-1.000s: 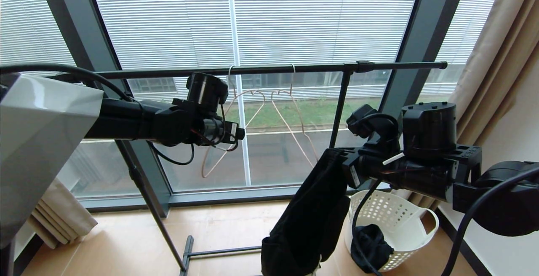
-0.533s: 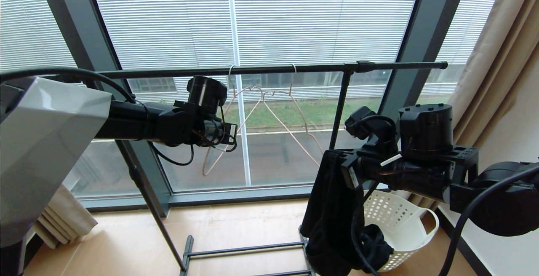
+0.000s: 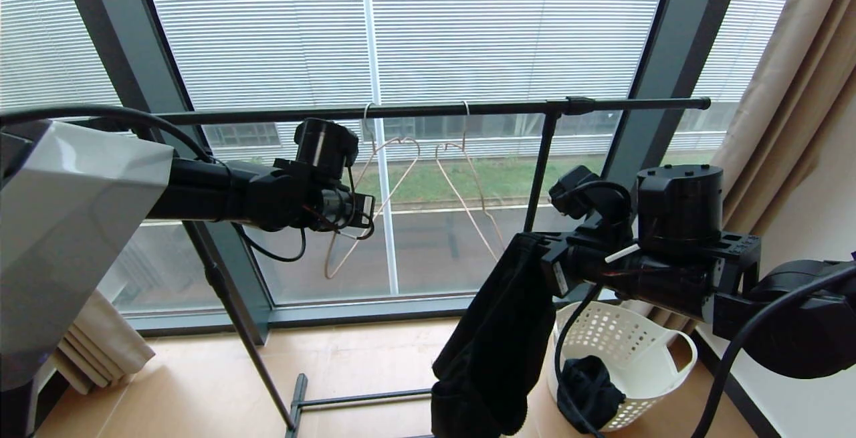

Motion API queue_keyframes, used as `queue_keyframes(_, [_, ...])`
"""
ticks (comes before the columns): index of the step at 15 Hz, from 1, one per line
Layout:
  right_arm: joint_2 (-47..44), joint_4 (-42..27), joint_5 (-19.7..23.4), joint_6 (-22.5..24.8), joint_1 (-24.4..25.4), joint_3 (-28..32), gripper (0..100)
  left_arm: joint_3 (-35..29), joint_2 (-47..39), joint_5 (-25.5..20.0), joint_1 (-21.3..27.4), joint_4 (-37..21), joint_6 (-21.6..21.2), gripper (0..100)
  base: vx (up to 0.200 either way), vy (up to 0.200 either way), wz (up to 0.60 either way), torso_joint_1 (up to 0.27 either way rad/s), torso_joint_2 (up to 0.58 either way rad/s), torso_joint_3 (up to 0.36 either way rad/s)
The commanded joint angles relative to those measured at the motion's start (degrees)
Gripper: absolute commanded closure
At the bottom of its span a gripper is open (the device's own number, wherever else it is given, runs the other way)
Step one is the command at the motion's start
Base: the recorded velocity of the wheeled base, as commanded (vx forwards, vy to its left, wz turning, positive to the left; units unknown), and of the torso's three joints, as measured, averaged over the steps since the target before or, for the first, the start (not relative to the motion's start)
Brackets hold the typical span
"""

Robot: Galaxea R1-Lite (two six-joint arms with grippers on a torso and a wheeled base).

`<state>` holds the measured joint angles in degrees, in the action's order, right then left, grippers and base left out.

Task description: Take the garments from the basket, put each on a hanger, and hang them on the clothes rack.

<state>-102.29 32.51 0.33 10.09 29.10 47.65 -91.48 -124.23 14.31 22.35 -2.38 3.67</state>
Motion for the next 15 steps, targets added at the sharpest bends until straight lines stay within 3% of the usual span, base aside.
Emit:
queue_keyframes(1, [0.1, 0.0, 0.0, 0.0, 0.0, 0.0, 100, 0.1, 1.9, 0.0, 0.1, 0.0, 0.0, 100, 0.0, 0.0, 0.0, 0.0, 0.0, 0.0])
queue_keyframes(9, [0.3, 0.0, 0.0, 0.0, 0.1, -0.5, 100, 6.2, 8.0, 0.2, 0.9, 0.1, 0.1, 100, 0.0, 0.0, 0.0, 0.0, 0.0, 0.0])
queue_keyframes(15, [-0.2, 0.0, 0.0, 0.1, 0.1, -0.7, 100, 18.4, 17.8, 0.1, 1.4, 0.8, 0.5, 100, 0.0, 0.0, 0.0, 0.0, 0.0, 0.0])
